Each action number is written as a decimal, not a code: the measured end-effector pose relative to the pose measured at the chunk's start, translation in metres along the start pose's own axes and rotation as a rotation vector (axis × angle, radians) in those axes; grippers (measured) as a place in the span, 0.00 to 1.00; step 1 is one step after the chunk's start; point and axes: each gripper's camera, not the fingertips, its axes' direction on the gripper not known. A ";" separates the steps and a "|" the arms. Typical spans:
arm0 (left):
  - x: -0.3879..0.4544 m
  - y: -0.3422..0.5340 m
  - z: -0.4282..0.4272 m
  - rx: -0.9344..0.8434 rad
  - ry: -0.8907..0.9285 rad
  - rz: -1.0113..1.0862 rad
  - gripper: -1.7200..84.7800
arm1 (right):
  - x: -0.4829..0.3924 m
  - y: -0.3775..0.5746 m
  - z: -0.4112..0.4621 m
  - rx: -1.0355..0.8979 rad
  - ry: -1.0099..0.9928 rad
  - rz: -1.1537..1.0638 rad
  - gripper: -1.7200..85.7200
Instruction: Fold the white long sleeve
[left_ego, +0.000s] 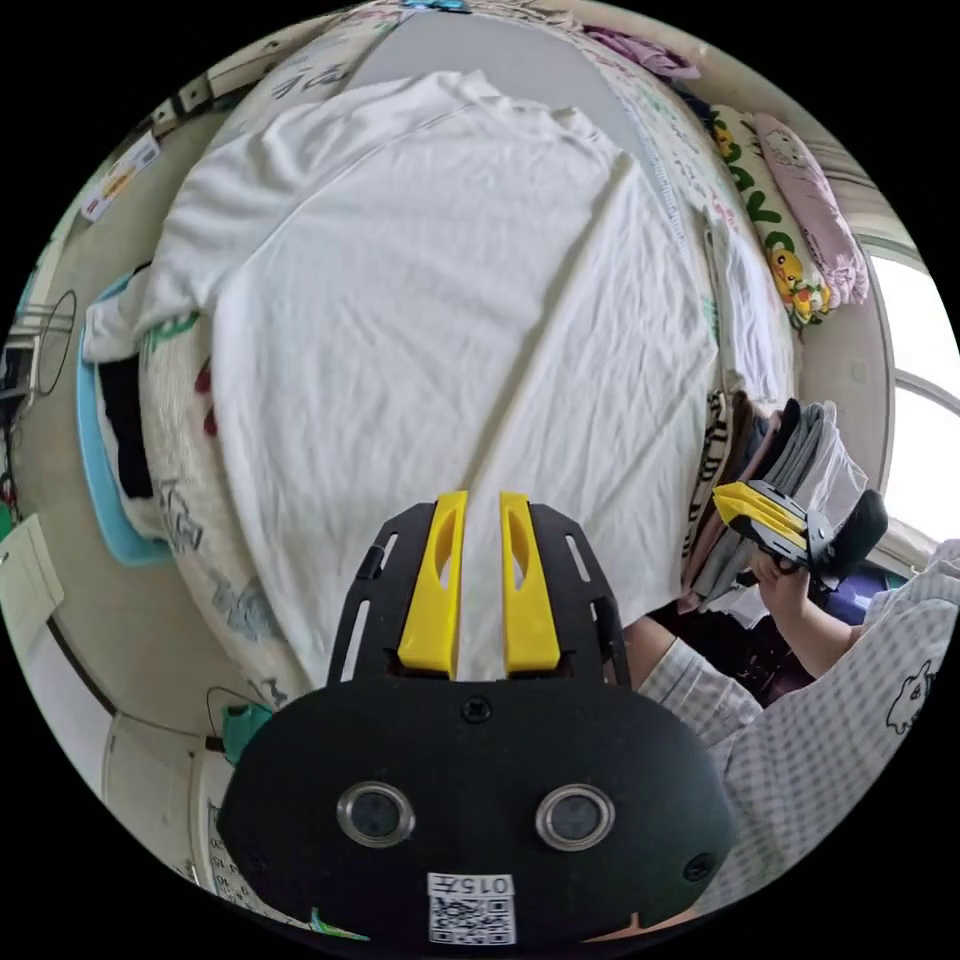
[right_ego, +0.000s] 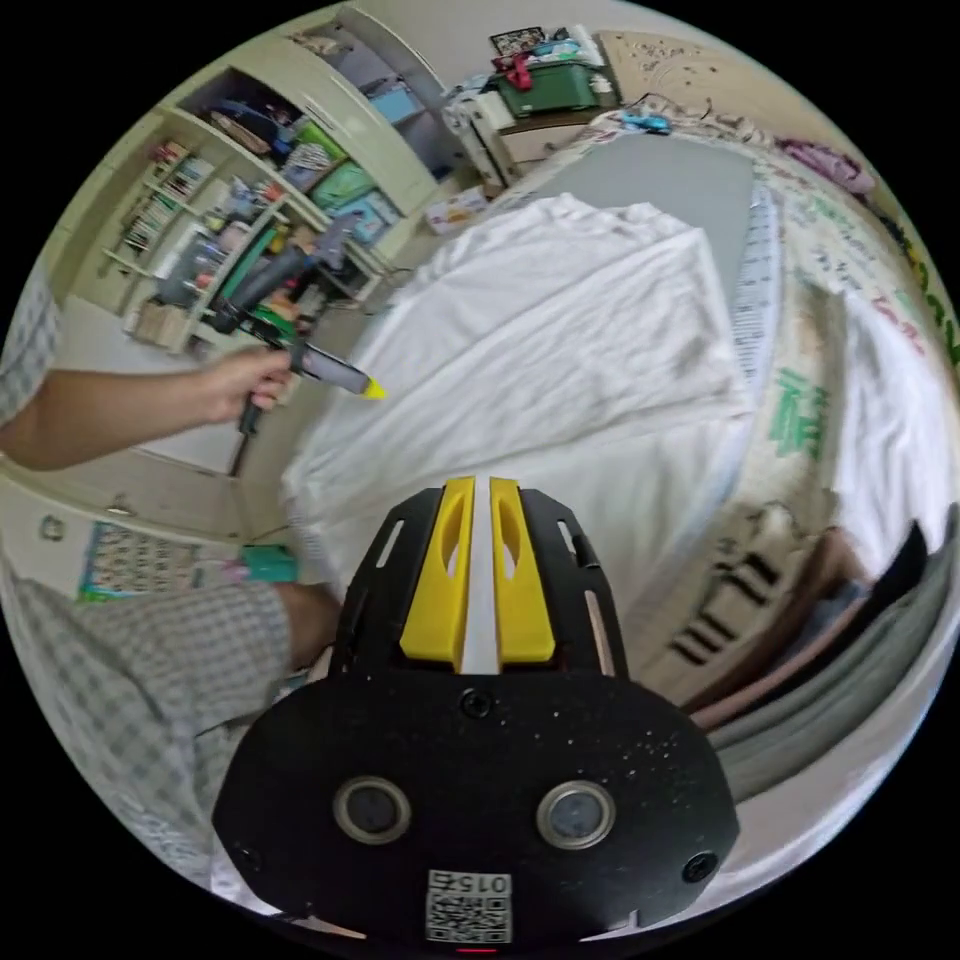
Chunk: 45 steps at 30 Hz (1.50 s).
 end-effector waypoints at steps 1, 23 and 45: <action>-0.013 0.020 0.005 -0.023 0.008 -0.038 0.09 | -0.007 0.002 0.013 -0.022 -0.089 0.038 0.07; -0.175 0.101 0.029 0.099 0.211 0.068 0.02 | -0.013 -0.042 0.189 -0.261 -0.086 0.520 0.03; -0.280 0.120 0.038 0.139 0.321 -0.015 0.02 | 0.016 -0.084 0.258 -0.256 -0.170 0.508 0.04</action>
